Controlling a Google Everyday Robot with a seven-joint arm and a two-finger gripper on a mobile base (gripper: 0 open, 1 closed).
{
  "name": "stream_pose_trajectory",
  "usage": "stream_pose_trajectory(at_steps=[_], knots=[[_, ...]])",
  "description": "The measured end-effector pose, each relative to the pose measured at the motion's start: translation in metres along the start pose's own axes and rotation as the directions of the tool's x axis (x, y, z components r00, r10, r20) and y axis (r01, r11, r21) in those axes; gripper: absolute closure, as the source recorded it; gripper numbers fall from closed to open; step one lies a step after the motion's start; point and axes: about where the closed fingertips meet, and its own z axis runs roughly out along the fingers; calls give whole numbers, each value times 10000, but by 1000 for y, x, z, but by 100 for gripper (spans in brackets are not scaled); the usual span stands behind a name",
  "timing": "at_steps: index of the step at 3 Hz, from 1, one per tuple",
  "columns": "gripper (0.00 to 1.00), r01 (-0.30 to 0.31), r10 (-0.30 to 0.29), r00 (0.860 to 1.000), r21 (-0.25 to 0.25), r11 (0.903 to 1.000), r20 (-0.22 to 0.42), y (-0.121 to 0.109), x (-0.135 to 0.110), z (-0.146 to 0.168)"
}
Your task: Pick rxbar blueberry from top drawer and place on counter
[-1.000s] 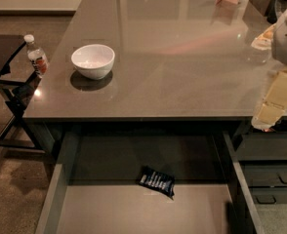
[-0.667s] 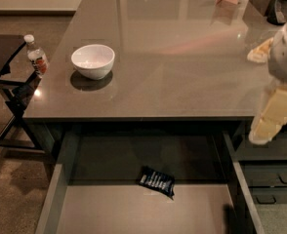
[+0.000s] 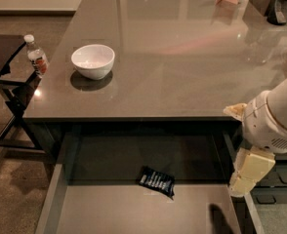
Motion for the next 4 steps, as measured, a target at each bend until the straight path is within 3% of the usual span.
stream_pose_trajectory(at_steps=[1, 2, 3, 4], knots=[[0, 1, -1, 10000, 2, 10000, 4, 0, 0, 0], [0, -73, 79, 9976, -103, 9999, 683, 7, -4, 25], [0, -259, 272, 9795, -90, 9996, 1996, 18, -9, 62], [0, -337, 350, 9526, -96, 9994, 3023, 34, -15, 98]])
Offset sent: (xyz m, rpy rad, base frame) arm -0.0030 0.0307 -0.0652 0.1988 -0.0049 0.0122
